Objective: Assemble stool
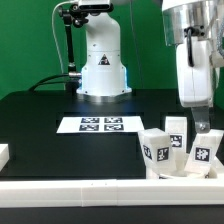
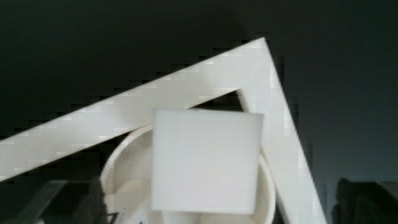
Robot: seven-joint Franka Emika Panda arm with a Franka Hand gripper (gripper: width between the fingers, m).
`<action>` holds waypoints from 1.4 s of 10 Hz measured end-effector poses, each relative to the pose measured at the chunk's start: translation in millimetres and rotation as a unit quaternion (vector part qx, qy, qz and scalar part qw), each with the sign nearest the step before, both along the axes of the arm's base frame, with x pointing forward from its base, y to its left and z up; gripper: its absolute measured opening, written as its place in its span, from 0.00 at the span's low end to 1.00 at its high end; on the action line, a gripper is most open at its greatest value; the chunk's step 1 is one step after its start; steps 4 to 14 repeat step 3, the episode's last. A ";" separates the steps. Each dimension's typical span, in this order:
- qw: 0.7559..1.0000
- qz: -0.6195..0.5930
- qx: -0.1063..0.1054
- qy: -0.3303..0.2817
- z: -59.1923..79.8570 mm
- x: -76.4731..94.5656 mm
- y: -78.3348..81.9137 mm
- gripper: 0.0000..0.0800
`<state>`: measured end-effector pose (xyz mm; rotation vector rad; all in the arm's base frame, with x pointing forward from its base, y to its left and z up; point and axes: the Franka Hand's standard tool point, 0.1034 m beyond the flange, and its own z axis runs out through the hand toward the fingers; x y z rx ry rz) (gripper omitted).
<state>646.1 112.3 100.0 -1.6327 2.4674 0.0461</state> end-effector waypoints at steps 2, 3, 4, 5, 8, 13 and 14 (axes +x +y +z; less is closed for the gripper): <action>1.000 0.000 0.000 0.001 -1.3 -0.4 0.0 0.81; 1.000 0.000 -0.001 0.001 -1.8 -0.6 0.0 0.81; 1.000 0.000 -0.001 0.001 -1.8 -0.6 0.0 0.81; 1.000 0.000 -0.001 0.001 -1.8 -0.6 0.0 0.81; 1.000 0.000 -0.001 0.001 -1.8 -0.6 0.0 0.81; 1.000 0.000 -0.001 0.001 -1.8 -0.6 0.0 0.81; 1.000 0.000 -0.001 0.001 -1.8 -0.6 0.0 0.81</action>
Offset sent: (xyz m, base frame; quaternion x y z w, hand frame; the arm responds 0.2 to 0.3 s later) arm 0.0000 0.0000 0.0000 0.0000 0.0000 0.0000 1.0000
